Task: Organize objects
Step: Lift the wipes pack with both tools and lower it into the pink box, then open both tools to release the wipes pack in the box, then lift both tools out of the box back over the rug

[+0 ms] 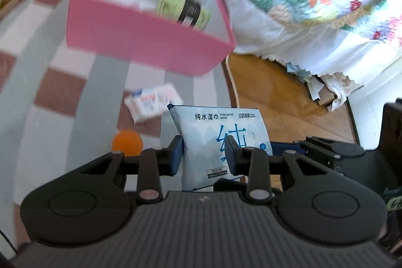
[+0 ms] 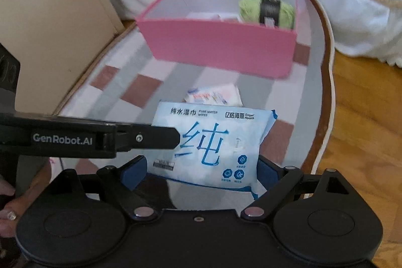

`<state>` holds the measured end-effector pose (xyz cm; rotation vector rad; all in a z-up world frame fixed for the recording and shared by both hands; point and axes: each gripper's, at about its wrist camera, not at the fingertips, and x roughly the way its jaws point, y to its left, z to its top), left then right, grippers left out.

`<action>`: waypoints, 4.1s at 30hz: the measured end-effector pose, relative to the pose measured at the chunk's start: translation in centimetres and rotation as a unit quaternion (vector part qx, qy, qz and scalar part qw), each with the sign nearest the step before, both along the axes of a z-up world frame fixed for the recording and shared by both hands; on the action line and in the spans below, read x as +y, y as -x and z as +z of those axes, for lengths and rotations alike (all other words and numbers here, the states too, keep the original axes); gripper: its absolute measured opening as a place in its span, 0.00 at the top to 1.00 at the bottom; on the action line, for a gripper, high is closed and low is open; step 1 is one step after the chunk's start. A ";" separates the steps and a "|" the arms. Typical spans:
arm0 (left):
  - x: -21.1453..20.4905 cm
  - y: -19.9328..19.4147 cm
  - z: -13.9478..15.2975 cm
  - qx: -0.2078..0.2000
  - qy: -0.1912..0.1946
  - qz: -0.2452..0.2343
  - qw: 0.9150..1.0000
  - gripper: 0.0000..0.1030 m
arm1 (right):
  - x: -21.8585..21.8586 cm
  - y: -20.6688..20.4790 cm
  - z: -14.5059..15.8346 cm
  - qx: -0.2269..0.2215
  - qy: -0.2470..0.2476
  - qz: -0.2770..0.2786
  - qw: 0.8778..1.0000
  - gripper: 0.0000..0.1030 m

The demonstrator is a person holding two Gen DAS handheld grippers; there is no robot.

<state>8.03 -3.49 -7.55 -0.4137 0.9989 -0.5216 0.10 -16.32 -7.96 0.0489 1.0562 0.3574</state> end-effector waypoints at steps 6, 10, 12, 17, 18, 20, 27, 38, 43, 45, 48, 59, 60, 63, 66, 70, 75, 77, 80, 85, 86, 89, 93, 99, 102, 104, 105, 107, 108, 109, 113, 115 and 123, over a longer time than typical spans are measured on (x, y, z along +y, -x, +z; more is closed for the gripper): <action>0.9 -0.3 3.6 -0.021 -0.024 0.007 0.999 0.68 | 1.2 -0.3 4.4 -0.033 -0.001 0.017 0.999 0.12; 2.0 -1.6 6.1 -0.037 -0.019 0.006 0.999 0.68 | 1.9 -1.1 6.9 -0.055 0.012 0.025 0.998 0.19; 2.4 -2.7 7.3 -0.047 -0.024 0.005 0.999 0.68 | 2.3 -2.0 8.0 -0.065 0.020 0.031 0.997 0.26; 3.9 -6.3 9.8 -0.064 -0.027 0.013 0.998 0.68 | 2.7 -4.9 11.0 -0.105 0.023 0.049 0.993 0.37; 4.2 -7.1 10.2 -0.070 -0.028 0.017 0.997 0.68 | 2.7 -5.8 11.6 -0.112 0.021 0.050 0.992 0.40; 4.6 -8.7 10.5 -0.079 -0.027 0.029 0.996 0.68 | 2.8 -7.6 12.3 -0.129 0.024 0.059 0.990 0.46; 4.4 -15.7 9.0 -0.091 -0.059 0.067 0.992 0.68 | 3.2 -15.6 12.0 -0.155 0.047 0.087 0.983 0.53; 4.2 -27.3 1.3 -0.022 -0.091 0.082 0.992 0.70 | 2.6 -28.3 4.6 -0.107 0.002 0.061 0.992 0.54; 3.9 -30.4 -1.4 0.009 -0.116 0.081 0.990 0.71 | 3.1 -31.0 1.0 -0.079 -0.012 0.053 0.995 0.55; 3.7 -31.3 -2.0 0.020 -0.119 0.077 0.990 0.71 | 3.0 -32.1 -0.2 -0.056 -0.021 0.049 0.997 0.55; 3.1 -32.4 -2.6 0.024 -0.139 0.065 0.988 0.71 | 2.5 -32.9 -1.4 -0.045 -0.033 0.035 0.998 0.55; 1.6 -34.4 -3.8 0.009 -0.190 0.060 0.980 0.71 | 1.8 -34.1 -4.2 0.007 -0.051 0.026 0.998 0.56; 1.4 -34.6 -3.9 0.003 -0.196 0.063 0.979 0.71 | 2.0 -34.2 -4.2 0.004 -0.044 0.025 0.999 0.57; 0.8 -34.5 -4.1 -0.008 -0.209 0.059 0.976 0.60 | 3.0 -34.8 -4.6 0.015 -0.008 0.023 1.000 0.58; 1.3 -34.0 -3.9 0.006 -0.206 0.066 0.976 0.52 | 3.3 -34.7 -4.7 0.014 0.015 0.005 1.000 0.57; 2.7 -32.2 -3.1 0.029 -0.193 0.075 0.978 0.48 | 3.2 -32.9 -3.4 0.000 0.003 0.005 1.000 0.52; 3.9 -29.3 -1.6 0.050 -0.192 0.073 0.978 0.45 | 2.9 -29.7 -0.6 -0.025 -0.014 0.018 0.999 0.47; 4.2 -28.2 -0.4 0.052 -0.188 0.069 0.978 0.42 | 2.8 -28.6 0.7 -0.027 -0.016 0.022 0.999 0.45; 4.3 -26.8 2.0 0.044 -0.193 0.050 0.979 0.41 | 2.5 -27.2 3.2 -0.030 -0.024 0.025 0.999 0.40; 4.0 -24.1 6.1 0.038 -0.208 0.013 0.977 0.41 | 2.2 -24.1 7.8 -0.054 -0.007 0.045 0.997 0.37; 3.9 -23.4 6.8 0.037 -0.214 0.003 0.976 0.41 | 2.2 -23.5 8.5 -0.056 -0.004 0.050 0.997 0.34; 3.9 -21.3 8.8 0.026 -0.234 -0.014 0.972 0.39 | 1.9 -21.7 10.6 -0.044 0.002 0.073 0.996 0.27; 4.8 -19.0 10.6 0.018 -0.222 -0.037 0.974 0.37 | 1.3 -18.6 12.7 -0.040 0.005 0.091 0.995 0.27; 5.9 -15.2 12.4 0.006 -0.205 -0.077 0.976 0.37 | 1.2 -13.5 15.1 -0.055 0.009 0.110 0.992 0.25; 5.9 -13.2 12.8 -0.002 -0.211 -0.092 0.973 0.37 | 1.4 -11.4 16.3 -0.067 0.015 0.120 0.990 0.23; 5.8 -11.9 13.0 -0.005 -0.213 -0.101 0.972 0.37 | 1.6 -10.0 16.8 -0.071 0.015 0.127 0.989 0.21; 5.8 -11.3 12.9 -0.005 -0.213 -0.106 0.971 0.36 | 1.7 -9.3 17.0 -0.073 0.014 0.130 0.989 0.18; 5.8 -10.1 12.8 0.000 -0.206 -0.113 0.972 0.33 | 2.1 -8.1 16.9 -0.075 0.009 0.137 0.988 0.16; 5.9 -9.5 12.7 0.000 -0.200 -0.116 0.973 0.31 | 2.2 -7.6 16.7 -0.073 0.005 0.139 0.988 0.15; 5.9 -8.8 12.6 -0.003 -0.197 -0.121 0.973 0.30 | 2.3 -7.0 16.5 -0.069 0.000 0.140 0.988 0.15; 5.6 -6.9 11.6 0.000 -0.196 -0.122 0.973 0.30 | 2.8 -5.2 14.3 -0.048 -0.002 0.145 0.988 0.15; 5.3 -6.3 10.8 0.003 -0.191 -0.121 0.974 0.30 | 3.0 -4.5 13.1 -0.038 0.002 0.149 0.988 0.15; 3.8 -5.5 5.2 0.023 -0.140 -0.125 0.982 0.30 | 2.4 -2.3 7.6 -0.028 -0.021 0.156 0.987 0.15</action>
